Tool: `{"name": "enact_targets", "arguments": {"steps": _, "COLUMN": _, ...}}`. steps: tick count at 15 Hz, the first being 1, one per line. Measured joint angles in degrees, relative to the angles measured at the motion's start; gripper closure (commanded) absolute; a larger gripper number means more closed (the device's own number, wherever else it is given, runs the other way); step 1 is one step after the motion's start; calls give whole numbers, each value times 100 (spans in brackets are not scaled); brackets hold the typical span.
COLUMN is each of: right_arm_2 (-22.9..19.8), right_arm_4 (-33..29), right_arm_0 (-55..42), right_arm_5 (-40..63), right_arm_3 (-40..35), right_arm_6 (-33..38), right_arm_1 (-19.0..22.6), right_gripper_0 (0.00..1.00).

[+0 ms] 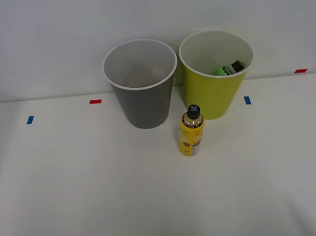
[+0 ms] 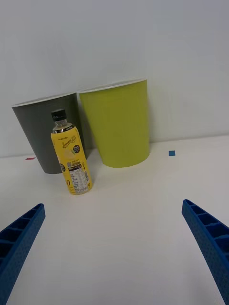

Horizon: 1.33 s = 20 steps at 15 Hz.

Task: Put cans in the gray bin, plastic bottles in the light green bin

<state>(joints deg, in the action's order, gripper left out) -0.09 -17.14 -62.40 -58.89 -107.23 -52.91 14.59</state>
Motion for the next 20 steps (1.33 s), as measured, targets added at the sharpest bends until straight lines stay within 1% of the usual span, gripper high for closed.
{"name": "enact_targets", "arguments": {"steps": 20, "right_arm_2": 0, "right_arm_4": 0, "right_arm_0": 0, "right_arm_5": 0, "right_arm_3": 0, "right_arm_6": 0, "right_arm_1": 0, "right_gripper_0": 0}}
